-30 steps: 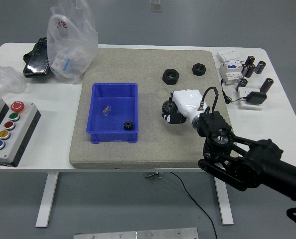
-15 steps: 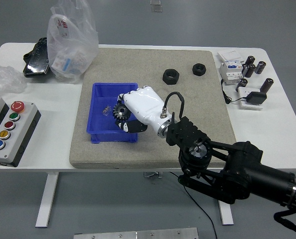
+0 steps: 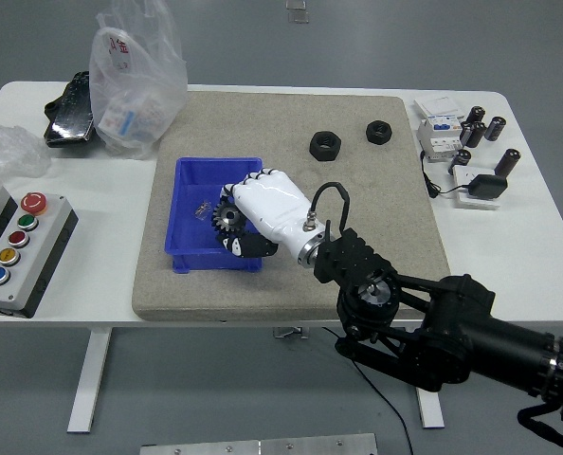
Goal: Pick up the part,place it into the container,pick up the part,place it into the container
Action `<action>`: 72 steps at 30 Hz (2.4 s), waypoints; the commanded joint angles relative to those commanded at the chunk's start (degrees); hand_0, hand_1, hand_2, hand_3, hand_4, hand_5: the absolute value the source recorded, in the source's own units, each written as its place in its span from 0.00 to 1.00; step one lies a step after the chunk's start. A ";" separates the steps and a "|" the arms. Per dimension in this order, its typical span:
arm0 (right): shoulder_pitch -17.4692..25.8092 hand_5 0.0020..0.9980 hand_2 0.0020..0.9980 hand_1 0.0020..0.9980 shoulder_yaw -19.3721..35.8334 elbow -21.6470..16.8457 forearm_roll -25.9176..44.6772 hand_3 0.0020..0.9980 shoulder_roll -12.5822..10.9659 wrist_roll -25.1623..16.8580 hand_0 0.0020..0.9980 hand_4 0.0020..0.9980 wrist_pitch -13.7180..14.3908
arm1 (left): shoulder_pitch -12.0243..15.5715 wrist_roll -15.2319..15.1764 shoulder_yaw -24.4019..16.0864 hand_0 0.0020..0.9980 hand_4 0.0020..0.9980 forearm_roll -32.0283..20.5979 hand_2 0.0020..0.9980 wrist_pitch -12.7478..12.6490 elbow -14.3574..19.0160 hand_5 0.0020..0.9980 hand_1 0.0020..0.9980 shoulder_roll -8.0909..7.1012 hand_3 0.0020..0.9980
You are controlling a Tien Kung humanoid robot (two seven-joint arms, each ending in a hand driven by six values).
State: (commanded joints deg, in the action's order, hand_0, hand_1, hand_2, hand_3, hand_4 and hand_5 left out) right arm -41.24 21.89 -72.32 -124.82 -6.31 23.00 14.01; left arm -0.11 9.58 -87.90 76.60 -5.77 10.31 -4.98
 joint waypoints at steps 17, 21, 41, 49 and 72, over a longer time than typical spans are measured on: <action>1.29 0.40 0.80 0.78 2.31 0.68 2.27 0.76 -0.10 -0.53 0.69 0.69 0.96 | 0.01 0.54 -0.16 0.66 0.77 0.54 0.56 0.07 0.00 0.39 0.58 -0.12 0.63; 1.16 0.43 0.81 0.78 1.65 0.60 3.12 0.78 -0.06 -0.72 0.69 0.75 1.45 | -0.01 0.54 -0.10 0.66 0.76 0.48 0.56 0.08 0.00 0.39 0.58 -0.07 0.63; 9.14 0.46 0.80 0.78 17.78 -2.87 12.10 0.77 -5.40 -6.12 0.69 0.77 7.60 | 0.15 0.61 -0.74 0.66 0.76 0.73 0.55 -0.08 0.00 0.38 0.58 -0.06 0.62; 16.27 0.44 0.77 0.75 30.34 -4.04 25.38 0.72 -7.40 -16.63 0.69 0.76 11.77 | 0.24 0.88 -0.92 0.66 0.76 0.82 0.56 -0.16 0.00 0.38 0.58 -0.20 0.62; 33.55 0.44 0.74 0.71 48.50 -12.08 59.14 0.69 -7.68 -35.83 0.69 0.75 11.55 | -0.28 0.32 -1.16 0.66 0.76 1.83 0.57 -0.09 0.00 0.37 0.58 -1.91 0.63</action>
State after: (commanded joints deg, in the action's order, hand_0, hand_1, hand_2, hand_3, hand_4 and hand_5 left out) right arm -7.69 70.39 -84.39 -65.68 -13.99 -12.83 25.56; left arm -0.39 9.90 -89.06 78.43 -5.86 10.31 -6.89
